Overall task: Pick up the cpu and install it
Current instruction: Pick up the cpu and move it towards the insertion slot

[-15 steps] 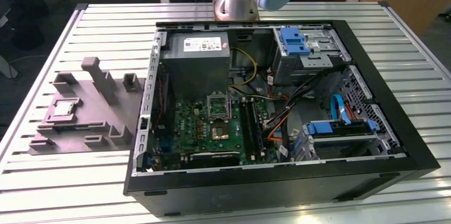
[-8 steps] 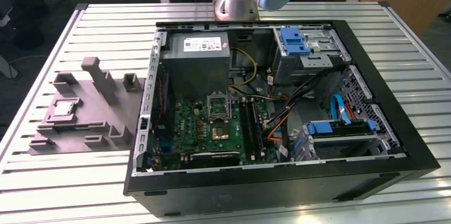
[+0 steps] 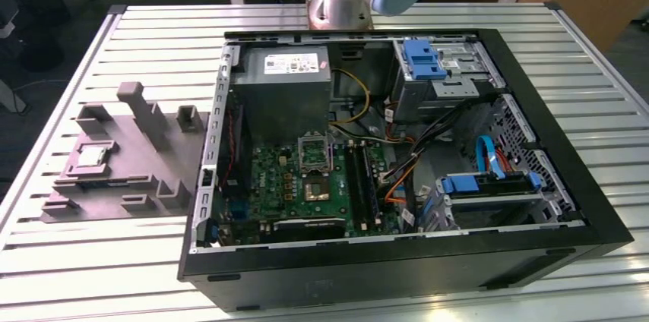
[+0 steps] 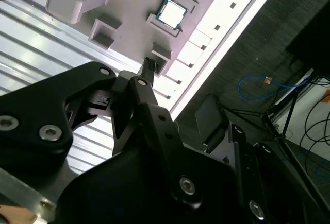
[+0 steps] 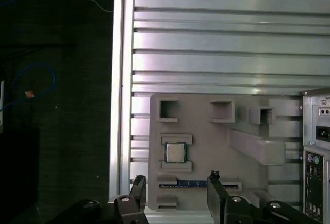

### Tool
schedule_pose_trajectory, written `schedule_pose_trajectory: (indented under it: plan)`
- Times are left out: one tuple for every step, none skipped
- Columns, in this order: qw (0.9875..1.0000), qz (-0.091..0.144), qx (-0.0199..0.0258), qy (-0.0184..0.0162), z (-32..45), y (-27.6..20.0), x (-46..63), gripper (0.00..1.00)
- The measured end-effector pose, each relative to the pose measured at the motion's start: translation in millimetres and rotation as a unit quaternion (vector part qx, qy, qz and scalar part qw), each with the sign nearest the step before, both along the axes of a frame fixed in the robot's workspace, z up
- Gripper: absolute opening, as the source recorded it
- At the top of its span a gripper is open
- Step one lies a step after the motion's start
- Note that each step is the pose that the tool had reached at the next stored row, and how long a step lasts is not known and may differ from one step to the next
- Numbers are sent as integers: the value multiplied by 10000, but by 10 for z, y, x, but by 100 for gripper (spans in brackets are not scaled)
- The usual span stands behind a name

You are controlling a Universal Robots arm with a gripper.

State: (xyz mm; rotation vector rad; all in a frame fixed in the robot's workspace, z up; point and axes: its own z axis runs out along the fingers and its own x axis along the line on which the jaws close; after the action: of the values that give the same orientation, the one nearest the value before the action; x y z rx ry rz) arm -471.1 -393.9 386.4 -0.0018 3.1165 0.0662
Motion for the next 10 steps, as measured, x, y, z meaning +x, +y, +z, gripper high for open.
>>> schedule_pose_trajectory:
  plan:
    - [10000, 0, 0, 0, 0, 0, 0, 59]
    - [10000, 0, 0, 0, 0, 0, 0, 59]
    - [10000, 0, 0, 0, 0, 0, 0, 59]
    - [10000, 0, 0, 0, 0, 0, 0, 59]
    - [10000, 0, 0, 0, 0, 0, 0, 59]
    - [10000, 0, 0, 0, -1, 0, 0, 59]
    - [10000, 0, 0, 0, -2, 0, 0, 59]
    - [10000, 0, 0, 0, -4, 0, 0, 59]
    - [10000, 0, 0, -1, -6, 0, 0, 59]
    - [10000, 0, 0, -1, -9, 0, 0, 59]
